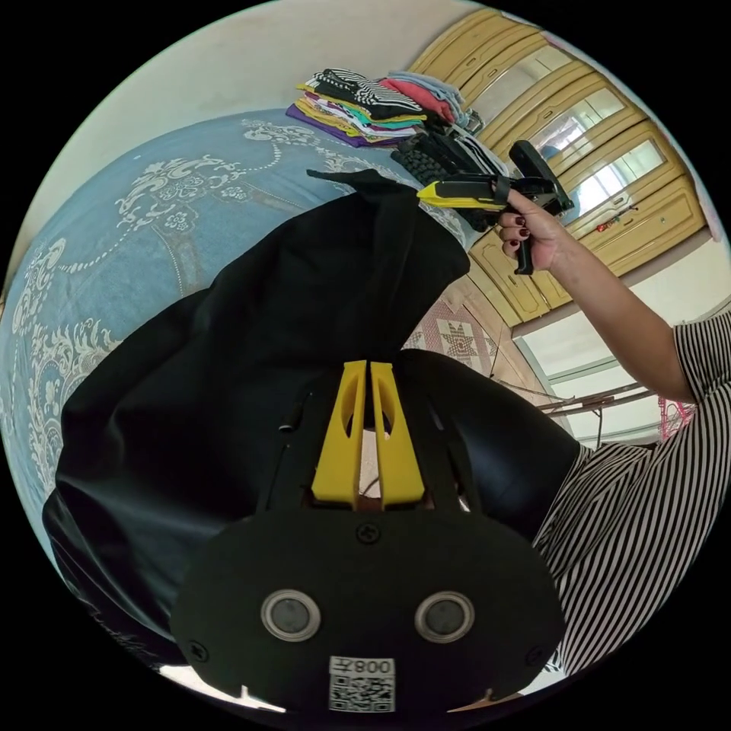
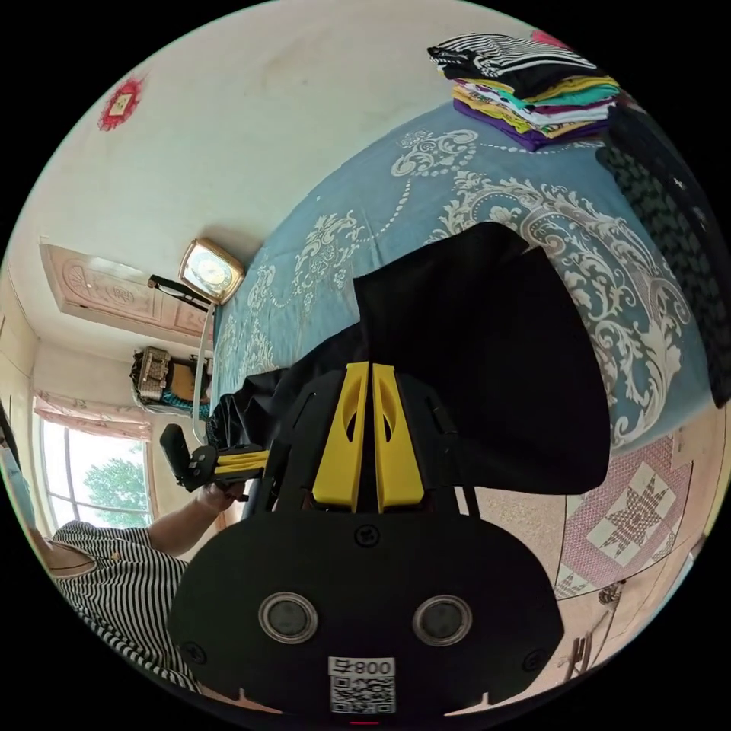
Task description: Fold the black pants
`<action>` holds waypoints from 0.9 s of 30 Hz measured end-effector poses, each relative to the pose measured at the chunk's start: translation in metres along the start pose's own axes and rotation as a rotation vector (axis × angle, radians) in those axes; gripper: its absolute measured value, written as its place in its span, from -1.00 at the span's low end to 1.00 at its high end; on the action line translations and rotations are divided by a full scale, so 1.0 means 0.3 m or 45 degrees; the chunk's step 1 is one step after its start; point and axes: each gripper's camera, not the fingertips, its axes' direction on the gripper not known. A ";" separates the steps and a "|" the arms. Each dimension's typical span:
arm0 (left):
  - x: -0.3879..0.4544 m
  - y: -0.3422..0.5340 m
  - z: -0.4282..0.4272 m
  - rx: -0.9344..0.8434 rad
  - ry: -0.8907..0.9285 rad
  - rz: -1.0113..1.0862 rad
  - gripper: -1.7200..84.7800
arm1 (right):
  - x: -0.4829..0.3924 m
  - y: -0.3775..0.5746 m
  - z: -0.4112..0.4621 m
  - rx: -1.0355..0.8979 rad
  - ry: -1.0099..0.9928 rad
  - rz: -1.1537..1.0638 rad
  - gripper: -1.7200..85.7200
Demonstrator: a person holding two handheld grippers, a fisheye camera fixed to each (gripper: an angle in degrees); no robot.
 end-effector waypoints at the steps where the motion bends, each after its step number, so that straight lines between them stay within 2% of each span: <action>1: 0.017 -0.027 0.013 -0.022 -0.009 0.015 -0.94 | 0.027 0.033 -0.010 0.012 -0.005 0.022 -0.96; 10: 0.117 -0.209 0.102 -0.154 -0.060 0.068 -0.94 | 0.164 0.209 -0.009 0.010 0.060 0.110 -0.94; 19: 0.189 -0.376 0.146 -0.207 -0.095 0.074 -0.94 | -0.063 0.113 0.061 0.123 0.263 -0.135 -0.76; 21: 0.200 -0.405 0.151 -0.208 -0.099 0.071 -0.94 | -0.102 0.092 0.093 0.114 0.333 -0.178 -0.77; 25: 0.222 -0.469 0.154 -0.197 -0.098 0.061 -0.94 | -0.086 0.074 0.205 -0.071 0.530 -0.148 -0.89; 27: 0.231 -0.494 0.149 -0.182 -0.093 0.061 -0.94 | -0.071 0.114 0.182 -0.027 0.516 -0.145 -0.91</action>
